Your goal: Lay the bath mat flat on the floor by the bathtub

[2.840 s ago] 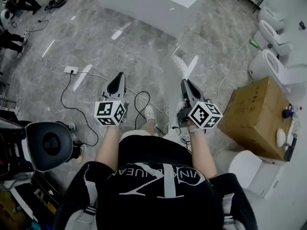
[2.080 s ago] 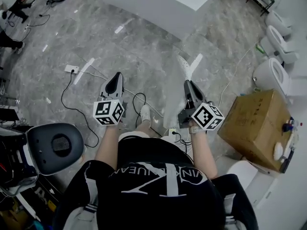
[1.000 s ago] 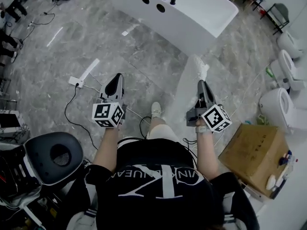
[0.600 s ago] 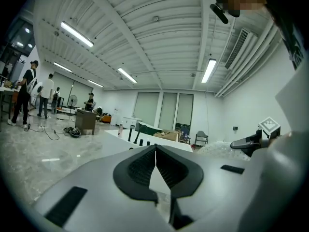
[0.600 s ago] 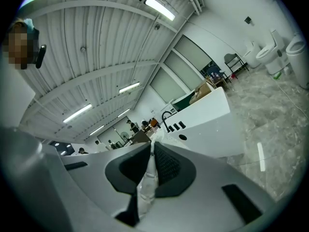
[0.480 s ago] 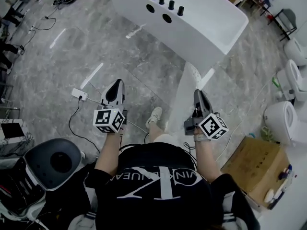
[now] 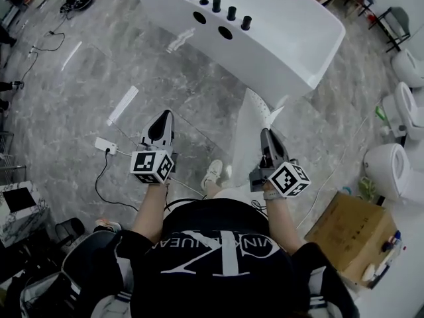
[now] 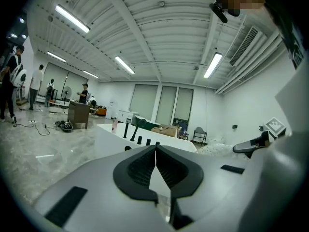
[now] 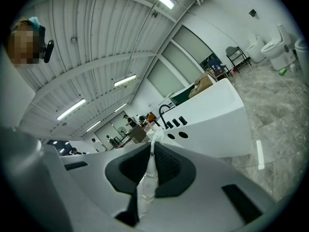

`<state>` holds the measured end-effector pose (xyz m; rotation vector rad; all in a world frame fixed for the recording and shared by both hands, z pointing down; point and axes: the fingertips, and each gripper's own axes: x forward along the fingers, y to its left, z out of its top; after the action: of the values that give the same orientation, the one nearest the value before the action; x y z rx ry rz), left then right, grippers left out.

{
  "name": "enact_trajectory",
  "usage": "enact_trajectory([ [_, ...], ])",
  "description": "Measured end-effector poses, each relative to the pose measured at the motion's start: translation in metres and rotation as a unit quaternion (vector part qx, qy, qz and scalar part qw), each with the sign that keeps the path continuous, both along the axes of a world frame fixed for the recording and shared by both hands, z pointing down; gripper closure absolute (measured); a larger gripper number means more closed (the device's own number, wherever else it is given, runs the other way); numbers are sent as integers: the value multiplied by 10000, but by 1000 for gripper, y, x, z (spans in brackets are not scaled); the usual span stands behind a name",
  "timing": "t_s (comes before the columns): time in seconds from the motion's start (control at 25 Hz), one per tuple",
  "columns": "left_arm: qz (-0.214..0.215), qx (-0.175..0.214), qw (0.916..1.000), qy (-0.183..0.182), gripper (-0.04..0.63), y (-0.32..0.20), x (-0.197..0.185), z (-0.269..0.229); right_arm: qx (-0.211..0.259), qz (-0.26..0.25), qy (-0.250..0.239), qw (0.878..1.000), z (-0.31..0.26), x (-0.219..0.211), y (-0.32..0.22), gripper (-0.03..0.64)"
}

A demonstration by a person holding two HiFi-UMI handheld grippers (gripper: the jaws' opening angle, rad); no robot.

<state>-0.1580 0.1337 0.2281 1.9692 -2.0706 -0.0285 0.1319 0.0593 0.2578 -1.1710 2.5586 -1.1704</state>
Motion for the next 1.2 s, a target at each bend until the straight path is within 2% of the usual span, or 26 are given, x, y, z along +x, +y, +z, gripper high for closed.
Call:
enact_trajectory([
  [0.16,77,56,10000,-22,574,-32,-12,7,-47,-50,16,10000,4,-18,-28,579],
  [0.4,-55,16,10000,-18,574,-74,-36,3,-36,-146,58,9999,7,-41,-72,578],
  [0.64,64,-22,10000,56,574,-113,-66,24,-138,21,89,9999,23,-64,-102,578],
  [0.72,209,-68,9997,60,574,-135,-77,39,-171,101,166,9997,30,-76,-114,580],
  [0.88,764,-356,9958,-368,574,-180,-92,66,-287,387,362,9982,47,-100,-136,578],
  [0.96,994,-454,9929,-468,574,-205,-105,77,-374,568,400,9969,56,-113,-149,579],
  [1.2,1380,-679,9877,-276,574,-269,-154,115,-594,946,420,9929,96,-164,-190,580],
])
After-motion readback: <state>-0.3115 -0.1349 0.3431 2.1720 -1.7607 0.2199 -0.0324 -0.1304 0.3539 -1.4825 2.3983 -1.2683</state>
